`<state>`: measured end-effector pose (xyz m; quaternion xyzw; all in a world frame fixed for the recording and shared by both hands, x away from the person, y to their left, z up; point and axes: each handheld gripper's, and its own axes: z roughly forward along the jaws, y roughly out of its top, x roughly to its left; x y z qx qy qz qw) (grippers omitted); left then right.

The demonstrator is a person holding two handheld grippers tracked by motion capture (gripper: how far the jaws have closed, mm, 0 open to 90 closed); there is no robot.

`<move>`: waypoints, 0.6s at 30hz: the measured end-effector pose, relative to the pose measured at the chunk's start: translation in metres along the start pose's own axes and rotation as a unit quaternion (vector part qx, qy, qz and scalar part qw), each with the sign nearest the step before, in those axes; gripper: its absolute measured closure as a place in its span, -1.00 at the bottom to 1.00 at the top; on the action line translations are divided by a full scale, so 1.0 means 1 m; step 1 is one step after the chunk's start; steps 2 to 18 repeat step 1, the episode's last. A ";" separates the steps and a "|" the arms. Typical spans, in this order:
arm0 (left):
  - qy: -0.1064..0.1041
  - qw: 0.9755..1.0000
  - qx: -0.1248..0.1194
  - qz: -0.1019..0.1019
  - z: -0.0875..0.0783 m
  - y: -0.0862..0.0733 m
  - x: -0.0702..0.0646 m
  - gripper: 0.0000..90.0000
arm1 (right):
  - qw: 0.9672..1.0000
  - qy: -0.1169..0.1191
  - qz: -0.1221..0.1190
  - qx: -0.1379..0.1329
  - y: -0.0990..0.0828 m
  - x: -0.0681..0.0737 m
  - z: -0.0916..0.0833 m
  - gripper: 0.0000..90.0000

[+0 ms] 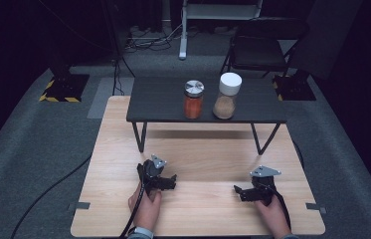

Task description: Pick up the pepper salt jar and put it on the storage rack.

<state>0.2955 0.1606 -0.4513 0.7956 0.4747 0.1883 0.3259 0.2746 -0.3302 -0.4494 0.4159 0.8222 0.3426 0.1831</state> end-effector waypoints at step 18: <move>0.000 1.000 0.000 0.000 0.000 0.000 0.000 -0.99 | 1.000 0.000 0.000 0.000 0.000 0.000 0.000 -0.99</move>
